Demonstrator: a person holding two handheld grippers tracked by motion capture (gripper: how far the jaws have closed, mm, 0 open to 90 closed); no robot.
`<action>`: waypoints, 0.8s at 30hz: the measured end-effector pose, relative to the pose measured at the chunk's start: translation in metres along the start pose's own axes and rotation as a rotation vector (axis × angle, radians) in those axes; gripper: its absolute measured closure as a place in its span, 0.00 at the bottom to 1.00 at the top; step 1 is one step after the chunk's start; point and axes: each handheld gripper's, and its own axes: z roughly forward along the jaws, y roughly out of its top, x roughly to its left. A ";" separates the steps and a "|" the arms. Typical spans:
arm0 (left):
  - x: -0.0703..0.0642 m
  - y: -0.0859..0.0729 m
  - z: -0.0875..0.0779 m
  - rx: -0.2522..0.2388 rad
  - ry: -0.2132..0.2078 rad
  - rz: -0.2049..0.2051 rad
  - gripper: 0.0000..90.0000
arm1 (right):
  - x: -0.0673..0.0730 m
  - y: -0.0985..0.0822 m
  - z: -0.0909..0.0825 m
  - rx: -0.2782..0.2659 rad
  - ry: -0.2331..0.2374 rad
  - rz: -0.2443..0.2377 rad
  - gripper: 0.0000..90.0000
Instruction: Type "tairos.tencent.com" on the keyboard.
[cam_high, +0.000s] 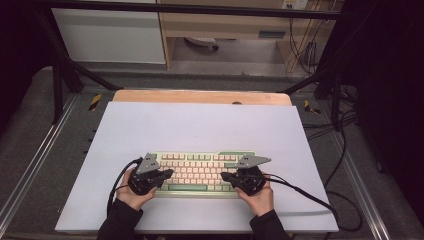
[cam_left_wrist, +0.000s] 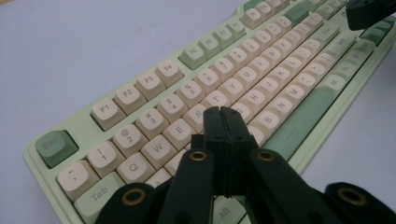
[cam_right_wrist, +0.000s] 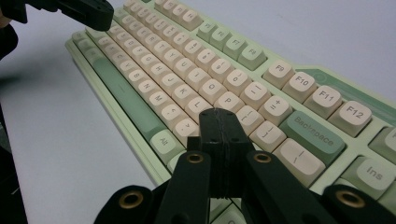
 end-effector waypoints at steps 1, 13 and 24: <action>0.001 0.001 0.000 -0.001 0.003 -0.001 1.00 | 0.000 0.000 0.000 0.000 0.000 0.000 1.00; 0.008 0.011 0.000 -0.010 0.018 -0.014 1.00 | 0.000 0.000 0.000 0.000 0.000 -0.001 1.00; 0.017 0.014 0.012 0.007 0.036 -0.039 1.00 | 0.000 0.000 0.000 0.001 0.004 0.000 1.00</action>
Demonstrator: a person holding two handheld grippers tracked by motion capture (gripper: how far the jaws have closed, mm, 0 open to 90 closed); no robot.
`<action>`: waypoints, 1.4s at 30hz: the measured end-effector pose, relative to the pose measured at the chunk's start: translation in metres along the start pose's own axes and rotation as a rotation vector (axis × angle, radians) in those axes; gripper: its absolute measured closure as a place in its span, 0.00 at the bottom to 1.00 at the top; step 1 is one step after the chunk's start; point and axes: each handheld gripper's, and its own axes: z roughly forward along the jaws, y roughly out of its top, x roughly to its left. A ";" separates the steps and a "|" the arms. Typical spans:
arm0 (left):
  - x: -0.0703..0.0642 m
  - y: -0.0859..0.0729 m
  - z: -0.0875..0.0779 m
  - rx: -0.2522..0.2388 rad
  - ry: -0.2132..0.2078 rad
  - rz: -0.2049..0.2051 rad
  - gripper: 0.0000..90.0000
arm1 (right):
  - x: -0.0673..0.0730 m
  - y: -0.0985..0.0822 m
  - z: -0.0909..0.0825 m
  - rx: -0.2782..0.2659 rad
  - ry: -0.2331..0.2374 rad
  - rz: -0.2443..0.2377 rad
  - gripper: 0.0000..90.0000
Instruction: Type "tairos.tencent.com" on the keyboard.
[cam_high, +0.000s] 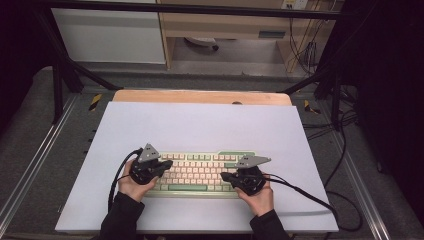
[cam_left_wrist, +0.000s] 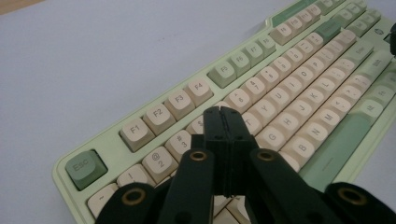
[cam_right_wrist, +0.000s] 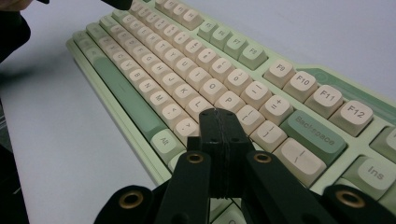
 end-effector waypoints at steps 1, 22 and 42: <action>0.000 0.000 0.001 0.002 0.002 -0.002 1.00 | 0.000 0.000 0.000 0.000 0.000 0.001 1.00; -0.003 -0.011 0.020 0.049 0.010 0.013 1.00 | 0.000 0.000 0.001 0.002 0.005 -0.002 1.00; -0.003 -0.012 0.012 0.027 0.000 0.013 1.00 | 0.001 0.000 0.001 0.000 0.009 -0.002 1.00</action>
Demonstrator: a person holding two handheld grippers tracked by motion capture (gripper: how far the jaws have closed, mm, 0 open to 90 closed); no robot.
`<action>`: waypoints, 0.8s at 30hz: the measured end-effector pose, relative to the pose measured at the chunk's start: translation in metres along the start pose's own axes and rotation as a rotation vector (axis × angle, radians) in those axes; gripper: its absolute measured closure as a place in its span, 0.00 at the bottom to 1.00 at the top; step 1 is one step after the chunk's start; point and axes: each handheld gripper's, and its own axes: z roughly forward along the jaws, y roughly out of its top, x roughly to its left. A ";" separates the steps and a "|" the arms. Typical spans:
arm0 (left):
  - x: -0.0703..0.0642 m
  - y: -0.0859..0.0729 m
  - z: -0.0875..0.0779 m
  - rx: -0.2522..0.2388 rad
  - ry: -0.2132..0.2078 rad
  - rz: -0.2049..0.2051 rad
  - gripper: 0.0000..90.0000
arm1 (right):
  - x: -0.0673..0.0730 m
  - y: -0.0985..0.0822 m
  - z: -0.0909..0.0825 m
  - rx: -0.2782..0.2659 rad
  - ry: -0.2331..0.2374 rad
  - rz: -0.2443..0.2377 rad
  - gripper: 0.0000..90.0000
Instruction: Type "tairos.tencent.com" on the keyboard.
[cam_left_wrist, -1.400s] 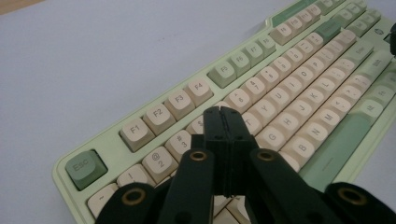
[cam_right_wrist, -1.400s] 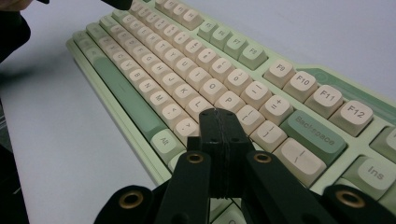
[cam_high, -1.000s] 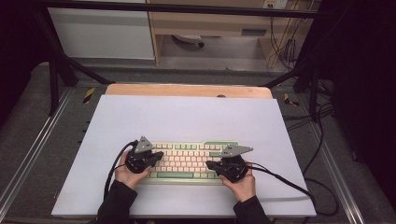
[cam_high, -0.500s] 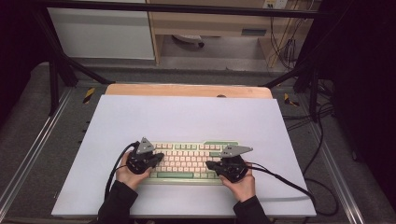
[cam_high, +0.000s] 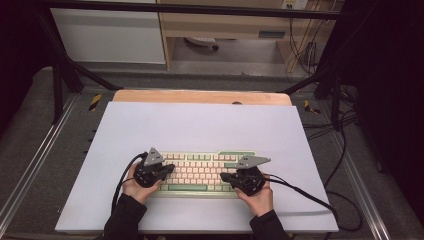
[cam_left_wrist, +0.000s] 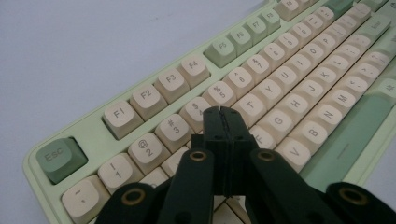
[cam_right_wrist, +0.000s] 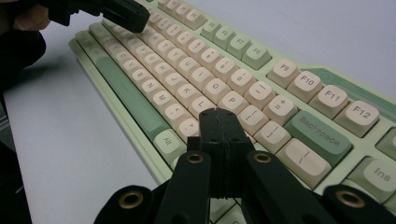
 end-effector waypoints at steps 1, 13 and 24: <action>0.000 0.000 -0.001 -0.004 0.000 -0.001 1.00 | 0.000 0.000 0.000 0.000 0.001 0.000 1.00; 0.001 -0.003 -0.021 -0.030 -0.001 0.005 1.00 | 0.002 0.001 0.003 -0.002 0.021 0.010 1.00; 0.004 -0.012 -0.031 -0.032 -0.001 -0.008 1.00 | 0.007 0.007 0.005 -0.011 0.030 0.006 1.00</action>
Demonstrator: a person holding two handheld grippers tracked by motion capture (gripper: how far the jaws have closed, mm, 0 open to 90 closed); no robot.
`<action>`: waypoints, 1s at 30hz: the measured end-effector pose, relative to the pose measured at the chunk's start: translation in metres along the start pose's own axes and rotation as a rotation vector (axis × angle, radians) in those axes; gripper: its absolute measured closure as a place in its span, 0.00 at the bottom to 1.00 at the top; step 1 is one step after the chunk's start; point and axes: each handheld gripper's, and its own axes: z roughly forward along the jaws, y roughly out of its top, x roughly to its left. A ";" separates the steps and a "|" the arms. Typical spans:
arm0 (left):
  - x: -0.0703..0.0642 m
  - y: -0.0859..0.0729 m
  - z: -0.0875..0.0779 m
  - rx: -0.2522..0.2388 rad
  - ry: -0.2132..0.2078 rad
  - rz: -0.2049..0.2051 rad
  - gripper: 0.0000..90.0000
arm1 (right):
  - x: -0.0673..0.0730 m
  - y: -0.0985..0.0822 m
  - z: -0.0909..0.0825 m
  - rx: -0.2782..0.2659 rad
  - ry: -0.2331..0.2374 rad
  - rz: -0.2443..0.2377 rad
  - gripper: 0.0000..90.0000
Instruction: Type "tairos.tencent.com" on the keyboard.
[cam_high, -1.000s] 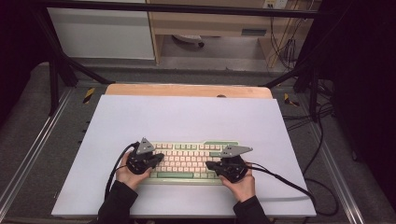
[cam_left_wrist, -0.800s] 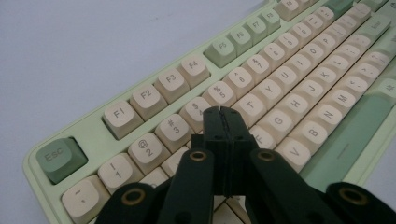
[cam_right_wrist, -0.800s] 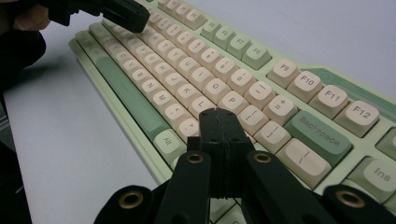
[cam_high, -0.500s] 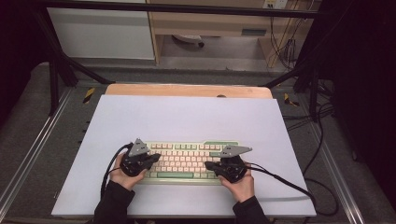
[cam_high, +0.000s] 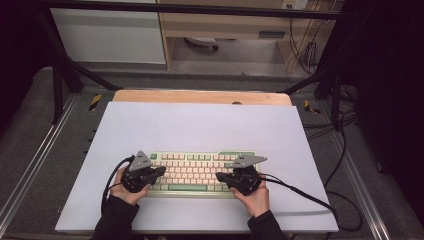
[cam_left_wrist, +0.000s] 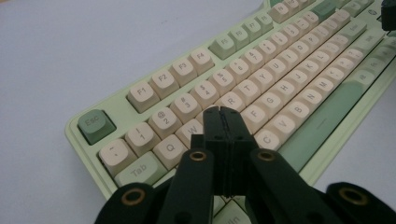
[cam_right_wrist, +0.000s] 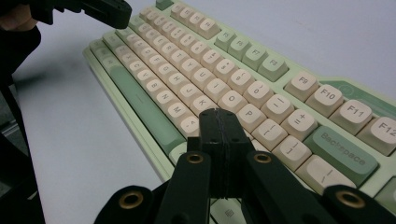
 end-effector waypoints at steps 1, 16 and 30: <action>0.000 -0.001 -0.001 -0.002 0.000 -0.001 1.00 | 0.000 0.001 0.000 0.000 0.000 0.001 1.00; 0.006 -0.010 -0.008 0.000 0.011 -0.020 1.00 | 0.015 0.015 0.019 0.008 0.028 -0.021 1.00; 0.008 -0.012 -0.008 0.000 0.012 -0.025 1.00 | 0.025 0.020 0.045 0.028 0.053 -0.021 1.00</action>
